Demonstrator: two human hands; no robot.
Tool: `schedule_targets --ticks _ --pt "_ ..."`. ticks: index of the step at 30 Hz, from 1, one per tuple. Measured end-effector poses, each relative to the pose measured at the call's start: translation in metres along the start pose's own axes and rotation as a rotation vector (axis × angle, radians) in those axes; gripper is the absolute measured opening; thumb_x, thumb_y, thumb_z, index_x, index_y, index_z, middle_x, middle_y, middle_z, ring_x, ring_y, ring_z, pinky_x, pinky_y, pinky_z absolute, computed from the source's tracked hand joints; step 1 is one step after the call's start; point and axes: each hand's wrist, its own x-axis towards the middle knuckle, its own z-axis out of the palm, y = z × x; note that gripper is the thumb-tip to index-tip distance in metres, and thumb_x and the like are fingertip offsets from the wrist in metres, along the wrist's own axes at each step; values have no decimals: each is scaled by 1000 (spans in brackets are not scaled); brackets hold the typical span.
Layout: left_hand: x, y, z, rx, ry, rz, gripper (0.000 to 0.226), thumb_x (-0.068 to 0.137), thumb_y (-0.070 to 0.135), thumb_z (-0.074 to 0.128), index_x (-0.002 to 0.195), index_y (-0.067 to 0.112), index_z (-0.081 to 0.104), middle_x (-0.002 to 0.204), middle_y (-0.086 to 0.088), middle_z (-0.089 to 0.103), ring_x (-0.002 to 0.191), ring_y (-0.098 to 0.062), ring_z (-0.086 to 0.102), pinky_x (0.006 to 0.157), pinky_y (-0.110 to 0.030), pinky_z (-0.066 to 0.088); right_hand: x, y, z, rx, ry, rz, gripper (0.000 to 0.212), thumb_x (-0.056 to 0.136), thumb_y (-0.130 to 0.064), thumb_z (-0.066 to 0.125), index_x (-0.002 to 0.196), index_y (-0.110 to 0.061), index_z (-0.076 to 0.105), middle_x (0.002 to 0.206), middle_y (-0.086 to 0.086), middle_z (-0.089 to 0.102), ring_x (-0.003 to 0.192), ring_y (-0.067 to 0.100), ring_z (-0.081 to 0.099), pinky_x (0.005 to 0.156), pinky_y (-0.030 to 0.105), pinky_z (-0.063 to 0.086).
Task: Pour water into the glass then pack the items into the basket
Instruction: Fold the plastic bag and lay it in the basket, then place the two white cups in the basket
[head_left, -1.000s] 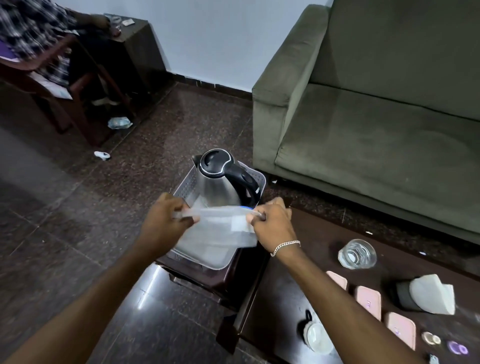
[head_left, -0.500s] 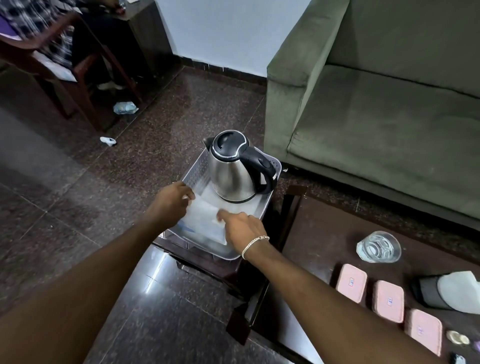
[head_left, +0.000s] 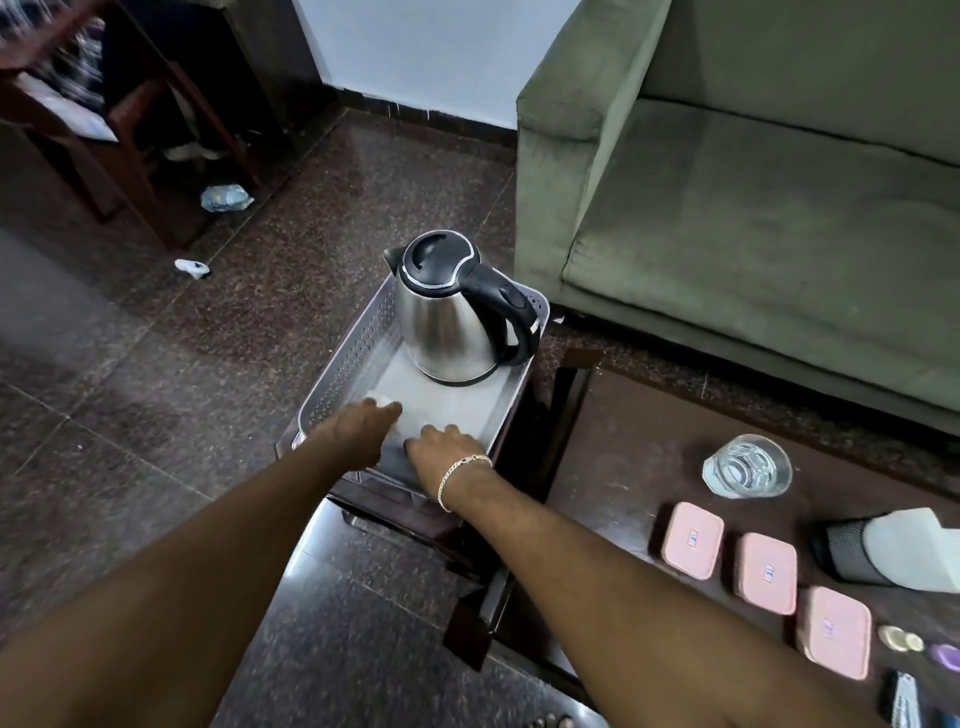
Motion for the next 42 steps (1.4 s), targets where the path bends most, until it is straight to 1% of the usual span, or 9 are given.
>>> schedule_targets --ticks 4,7,11,14,21,25,28,33,42 --pt "0 -1 -5 -162 -52 -96 55 85 11 66 137 8 47 136 -23 50 121 -41 57 99 -42 50 -8 1 -11 149 -29 -10 39 90 -11 56 129 -13 60 129 16 54 121 39 53 100 43 46" --pt "-9 8 -20 -207 180 -134 55 76 16 72 126 13 50 130 -20 47 121 -44 47 97 -50 46 -35 11 -23 282 173 -38 35 84 -9 58 119 -11 63 118 16 52 109 40 54 91 44 50" --pt "-41 47 -34 -452 705 164 42 82 26 68 118 14 53 108 -6 46 101 -33 54 82 -42 46 -97 46 -27 463 468 -49 36 78 -1 60 113 -6 66 104 14 55 96 36 57 86 42 51" --pt "-62 100 -46 -588 807 393 41 90 36 64 123 14 52 114 0 43 99 -21 54 87 -29 45 -157 91 -25 545 592 20 40 76 2 52 112 -10 66 100 8 54 91 28 57 83 34 51" --pt "-92 250 -20 -617 477 609 59 87 60 67 133 27 50 121 6 42 99 -11 58 88 -32 52 -296 188 27 551 571 359 39 77 1 55 111 -15 67 103 1 57 91 22 61 86 28 49" --pt "-111 312 27 -432 237 532 70 76 71 66 134 38 45 122 7 37 109 -23 61 81 -44 57 -352 207 79 478 482 472 33 82 -15 58 113 -15 68 105 4 59 94 26 59 85 29 45" --pt "-124 342 64 -298 110 455 82 69 75 69 138 43 37 133 5 34 110 -29 62 82 -48 58 -376 212 118 375 314 563 43 82 -37 57 121 -22 65 118 5 57 105 30 55 91 41 47" --pt "-127 366 102 -310 36 328 84 74 57 81 141 46 32 139 0 29 99 -37 68 86 -49 59 -392 212 162 291 117 678 63 80 -49 65 139 -42 45 146 2 41 124 30 45 97 44 48" --pt "-116 384 123 -315 62 249 70 83 41 77 137 42 34 139 -4 31 93 -38 69 80 -46 58 -380 219 187 324 195 648 74 80 -34 70 145 -34 35 142 5 40 110 33 52 93 39 48"
